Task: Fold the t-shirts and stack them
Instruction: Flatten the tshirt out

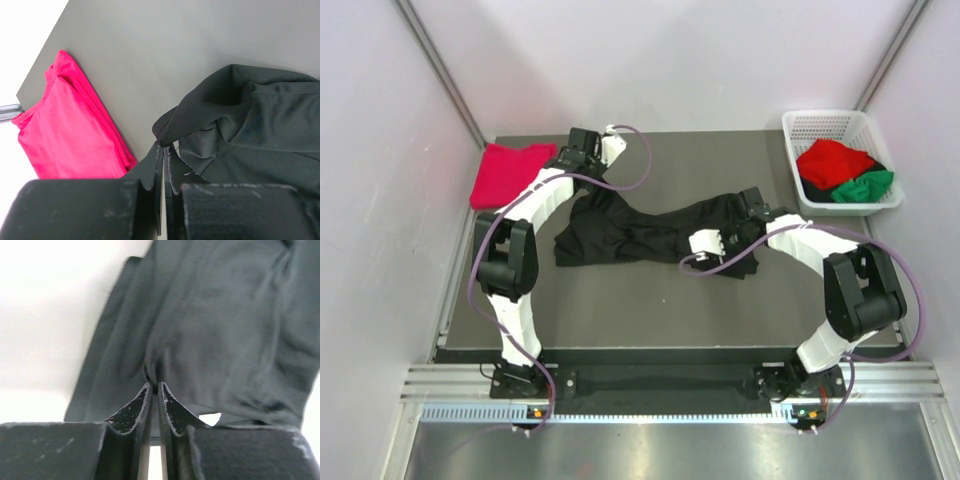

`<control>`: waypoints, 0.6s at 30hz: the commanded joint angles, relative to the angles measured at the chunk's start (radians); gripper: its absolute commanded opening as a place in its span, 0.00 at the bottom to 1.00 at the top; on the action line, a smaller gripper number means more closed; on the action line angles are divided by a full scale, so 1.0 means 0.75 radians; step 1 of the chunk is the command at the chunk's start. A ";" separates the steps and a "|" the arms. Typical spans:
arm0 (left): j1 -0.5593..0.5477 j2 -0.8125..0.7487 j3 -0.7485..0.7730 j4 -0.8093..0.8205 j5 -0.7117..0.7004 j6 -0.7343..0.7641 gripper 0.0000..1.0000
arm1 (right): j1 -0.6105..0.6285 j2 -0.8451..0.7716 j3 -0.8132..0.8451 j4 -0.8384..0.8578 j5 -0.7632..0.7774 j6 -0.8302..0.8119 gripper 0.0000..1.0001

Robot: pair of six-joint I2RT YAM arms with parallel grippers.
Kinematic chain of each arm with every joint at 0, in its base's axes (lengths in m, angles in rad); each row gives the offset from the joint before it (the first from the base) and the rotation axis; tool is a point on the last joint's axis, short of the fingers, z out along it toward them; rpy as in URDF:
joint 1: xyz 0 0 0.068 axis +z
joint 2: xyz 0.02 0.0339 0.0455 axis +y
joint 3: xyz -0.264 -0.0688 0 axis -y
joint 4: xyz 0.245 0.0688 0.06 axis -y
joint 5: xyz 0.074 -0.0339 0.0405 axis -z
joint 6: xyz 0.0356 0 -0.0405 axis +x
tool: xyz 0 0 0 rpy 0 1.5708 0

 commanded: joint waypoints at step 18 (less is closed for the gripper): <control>0.025 -0.252 0.073 0.020 -0.055 0.099 0.00 | -0.208 -0.038 0.884 0.221 0.232 1.089 0.00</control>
